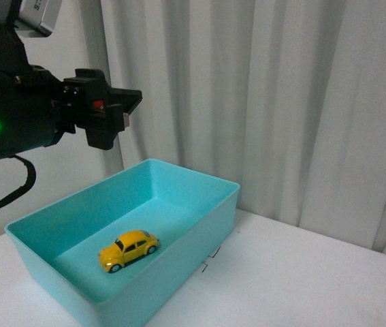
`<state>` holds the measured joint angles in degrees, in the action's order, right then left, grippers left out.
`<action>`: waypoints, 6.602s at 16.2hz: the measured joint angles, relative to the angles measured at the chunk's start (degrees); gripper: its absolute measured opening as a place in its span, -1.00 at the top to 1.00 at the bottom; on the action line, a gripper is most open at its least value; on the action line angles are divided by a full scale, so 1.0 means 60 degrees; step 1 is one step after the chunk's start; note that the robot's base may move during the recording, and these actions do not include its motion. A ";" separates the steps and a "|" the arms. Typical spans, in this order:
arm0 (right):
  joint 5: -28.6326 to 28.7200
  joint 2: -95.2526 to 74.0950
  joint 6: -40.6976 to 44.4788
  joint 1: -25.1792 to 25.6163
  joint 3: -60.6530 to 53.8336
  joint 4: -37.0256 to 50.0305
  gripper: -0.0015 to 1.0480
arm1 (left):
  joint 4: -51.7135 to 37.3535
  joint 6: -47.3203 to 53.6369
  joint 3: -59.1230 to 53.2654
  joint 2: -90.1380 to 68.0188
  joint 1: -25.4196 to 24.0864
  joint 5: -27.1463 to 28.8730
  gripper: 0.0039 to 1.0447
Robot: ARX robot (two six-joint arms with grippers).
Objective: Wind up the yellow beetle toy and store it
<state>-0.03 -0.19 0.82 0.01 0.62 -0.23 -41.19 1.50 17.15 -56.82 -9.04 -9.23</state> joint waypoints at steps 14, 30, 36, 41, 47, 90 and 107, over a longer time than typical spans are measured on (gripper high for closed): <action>0.0004 -0.0004 0.0000 0.0000 0.0000 0.0000 -0.87 | 0.2153 -0.0215 -0.2765 0.4532 0.1501 0.1545 0.97; 0.0004 -0.0004 0.0000 0.0000 0.0000 0.0000 -0.87 | 0.5960 -0.0219 -0.2739 0.8306 0.1501 0.1548 0.97; 0.0004 0.0000 0.0004 0.0000 0.0000 0.0004 -0.87 | 0.6907 -0.0215 -0.2758 0.9413 0.1501 0.1545 0.97; 0.0004 0.0000 0.0000 0.0000 0.0000 0.0004 -0.87 | 0.6900 -0.0226 -0.2758 0.9413 0.1501 0.1545 0.36; 0.0004 -0.0004 0.0000 0.0000 0.0000 0.0000 -0.87 | 0.6900 -0.0226 -0.2758 0.9413 0.1501 0.1545 -0.88; 0.0004 0.0000 0.0004 0.0000 0.0000 0.0033 -0.87 | 0.6863 -0.0222 -0.2758 0.9413 0.1501 0.1545 -0.88; 0.0004 0.0000 0.0000 0.0000 0.0000 0.0004 -0.87 | 0.6903 -0.0240 -0.2758 0.9409 0.1501 0.1534 -0.88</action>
<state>-0.01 -0.19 0.82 0.01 0.62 -0.21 0.23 0.05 0.60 -0.36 -0.03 -0.03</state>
